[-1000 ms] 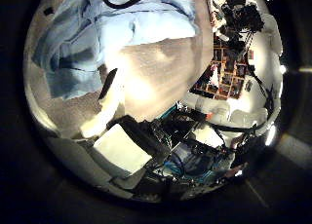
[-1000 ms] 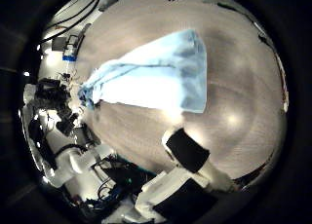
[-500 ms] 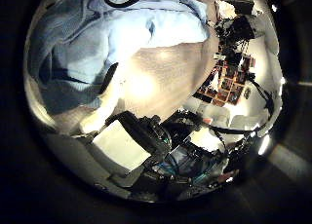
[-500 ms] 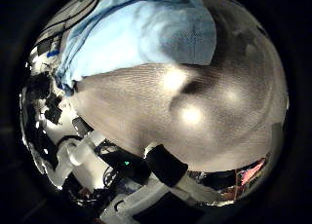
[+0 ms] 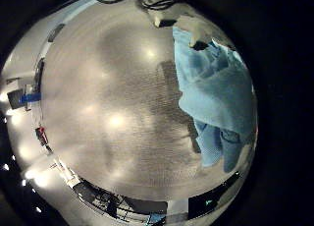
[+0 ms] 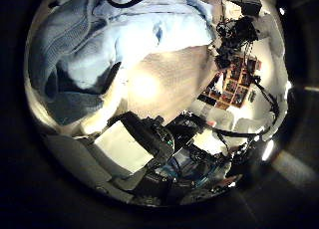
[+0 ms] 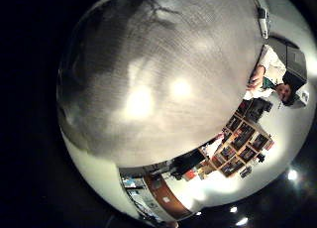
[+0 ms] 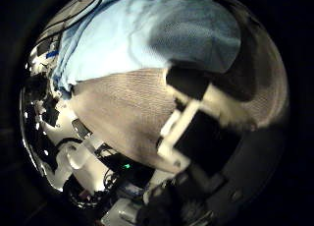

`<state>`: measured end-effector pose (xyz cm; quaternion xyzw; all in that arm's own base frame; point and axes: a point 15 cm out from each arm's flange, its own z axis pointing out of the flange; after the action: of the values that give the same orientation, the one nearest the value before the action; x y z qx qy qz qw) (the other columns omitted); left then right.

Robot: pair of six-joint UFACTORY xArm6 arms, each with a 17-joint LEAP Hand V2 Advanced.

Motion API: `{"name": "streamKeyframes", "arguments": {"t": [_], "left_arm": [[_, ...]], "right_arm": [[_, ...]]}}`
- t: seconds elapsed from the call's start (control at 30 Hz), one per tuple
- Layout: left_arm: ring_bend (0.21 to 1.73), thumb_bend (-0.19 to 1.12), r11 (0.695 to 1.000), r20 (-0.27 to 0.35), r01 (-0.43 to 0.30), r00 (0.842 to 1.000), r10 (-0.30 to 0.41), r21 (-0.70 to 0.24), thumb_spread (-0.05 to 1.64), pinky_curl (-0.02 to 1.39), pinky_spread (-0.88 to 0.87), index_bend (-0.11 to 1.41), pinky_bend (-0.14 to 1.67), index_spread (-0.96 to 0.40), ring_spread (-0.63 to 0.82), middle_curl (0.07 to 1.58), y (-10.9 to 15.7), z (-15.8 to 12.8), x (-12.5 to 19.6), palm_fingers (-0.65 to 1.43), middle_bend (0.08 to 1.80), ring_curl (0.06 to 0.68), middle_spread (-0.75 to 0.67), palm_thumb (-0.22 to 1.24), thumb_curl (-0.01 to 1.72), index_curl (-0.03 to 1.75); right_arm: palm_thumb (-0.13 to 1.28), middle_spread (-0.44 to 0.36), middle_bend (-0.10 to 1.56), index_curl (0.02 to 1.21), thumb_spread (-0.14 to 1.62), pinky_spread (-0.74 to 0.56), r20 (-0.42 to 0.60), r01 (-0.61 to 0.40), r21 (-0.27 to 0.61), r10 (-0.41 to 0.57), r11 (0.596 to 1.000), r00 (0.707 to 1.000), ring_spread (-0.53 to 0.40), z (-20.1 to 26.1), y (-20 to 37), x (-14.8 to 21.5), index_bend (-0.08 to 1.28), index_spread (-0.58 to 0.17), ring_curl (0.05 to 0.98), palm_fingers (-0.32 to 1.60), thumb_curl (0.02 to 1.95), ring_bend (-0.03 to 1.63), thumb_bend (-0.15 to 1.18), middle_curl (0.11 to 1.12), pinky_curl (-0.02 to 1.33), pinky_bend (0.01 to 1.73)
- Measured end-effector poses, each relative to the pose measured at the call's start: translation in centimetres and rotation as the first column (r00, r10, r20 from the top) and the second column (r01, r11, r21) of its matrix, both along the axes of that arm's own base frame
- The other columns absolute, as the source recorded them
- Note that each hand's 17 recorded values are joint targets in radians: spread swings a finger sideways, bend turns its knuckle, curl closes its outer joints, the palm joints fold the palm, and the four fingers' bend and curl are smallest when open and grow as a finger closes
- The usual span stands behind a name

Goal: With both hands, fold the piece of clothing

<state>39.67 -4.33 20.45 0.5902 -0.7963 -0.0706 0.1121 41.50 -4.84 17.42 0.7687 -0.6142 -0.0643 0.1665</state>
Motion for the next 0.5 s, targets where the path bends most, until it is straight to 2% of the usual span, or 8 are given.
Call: {"name": "streamKeyframes", "arguments": {"t": [0.13,0.2,0.3,0.5], "left_arm": [[0.59,-0.02,1.0,-0.003,-0.003,1.0,0.003,-0.004,1.15,0.35,0.27,0.25,0.19,-0.11,0.15,0.4,-0.2,-0.1,0.2,0.35,0.18,0.203,-0.01,0.53,0.39,0.48],[0.59,-0.02,1.0,-0.012,-0.007,1.0,0.007,-0.008,1.15,0.35,0.27,0.26,0.19,-0.11,0.15,0.4,-0.5,0.1,0.4,0.35,0.18,0.203,-0.01,0.53,0.39,0.49],[0.59,-0.02,1.0,-0.029,0.0,1.0,0.0,-0.011,1.15,0.35,0.26,0.26,0.2,-0.11,0.15,0.39,-1.3,0.0,0.3,0.34,0.18,0.204,-0.01,0.53,0.39,0.49],[0.59,-0.02,1.0,-0.025,0.011,1.0,-0.011,-0.013,1.15,0.35,0.26,0.25,0.2,-0.11,0.15,0.39,-1.9,0.2,0.5,0.34,0.18,0.204,0.0,0.53,0.39,0.5]], "right_arm": [[0.74,-0.273,0.52,0.4,1.05,-0.48,0.003,0.001,-0.002,-0.001,1.0,1.0,-0.322,0.0,0.0,0.1,0.25,-0.427,0.383,1.16,0.42,0.83,0.0,0.46,0.3,0.72],[0.79,-0.284,0.65,0.46,1.04,-0.53,0.02,-0.002,-0.001,0.002,1.0,1.0,-0.323,0.0,0.0,0.5,0.37,-0.444,0.411,1.33,0.44,0.87,0.0,0.51,0.32,0.75],[0.88,-0.259,0.81,0.55,1.03,-0.52,0.065,-0.012,-0.003,0.013,1.0,0.998,-0.3,0.3,0.0,1.6,0.57,-0.432,0.453,1.43,0.46,0.95,0.02,0.58,0.36,0.82],[1.0,-0.194,1.05,0.7,1.02,-0.44,0.131,0.004,-0.002,-0.004,1.0,0.991,-0.255,1.5,-1.0,2.7,0.81,-0.379,0.543,1.33,0.54,1.15,0.03,0.68,0.48,1.03]]}}
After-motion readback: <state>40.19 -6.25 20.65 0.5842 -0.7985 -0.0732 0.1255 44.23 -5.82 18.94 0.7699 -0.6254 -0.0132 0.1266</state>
